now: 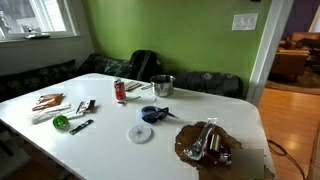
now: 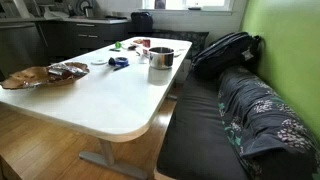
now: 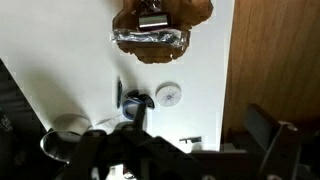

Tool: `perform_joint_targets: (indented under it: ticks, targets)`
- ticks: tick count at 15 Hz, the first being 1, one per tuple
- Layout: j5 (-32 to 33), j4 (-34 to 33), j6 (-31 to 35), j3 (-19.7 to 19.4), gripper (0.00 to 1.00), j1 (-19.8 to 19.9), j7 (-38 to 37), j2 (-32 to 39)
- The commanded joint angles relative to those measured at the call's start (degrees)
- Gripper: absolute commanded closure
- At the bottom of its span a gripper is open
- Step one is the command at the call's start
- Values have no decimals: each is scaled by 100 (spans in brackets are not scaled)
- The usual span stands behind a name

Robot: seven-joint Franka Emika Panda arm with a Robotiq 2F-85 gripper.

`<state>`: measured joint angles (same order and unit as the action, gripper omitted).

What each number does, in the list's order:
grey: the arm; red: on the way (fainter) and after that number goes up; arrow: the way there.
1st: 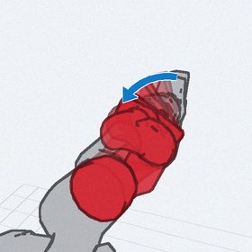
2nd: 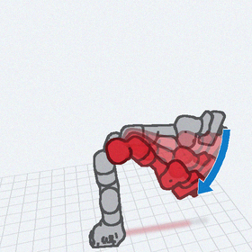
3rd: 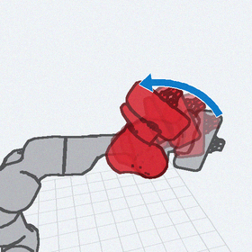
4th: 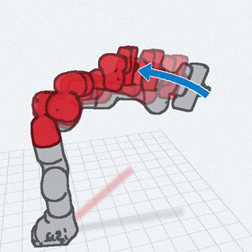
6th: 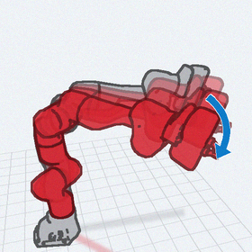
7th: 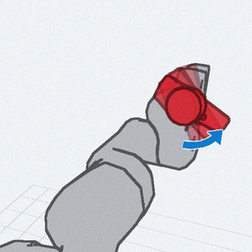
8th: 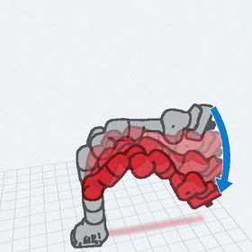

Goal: Remove the toy cart with the silver object in it from the wooden plate and put it on the white circular object on the table

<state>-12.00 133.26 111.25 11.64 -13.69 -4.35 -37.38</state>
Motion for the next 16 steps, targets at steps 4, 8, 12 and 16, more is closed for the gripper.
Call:
perform_joint_targets:
  ticks: [4,8,12,16]
  targets:
    - [319,86,197,181,0,299,-353,17]
    - [1400,477,1189,367,0,980,-940,563]
    - [2124,505,1990,432,0,1410,-1501,1832]
    - [1854,520,1872,111,0,1168,-1315,2165]
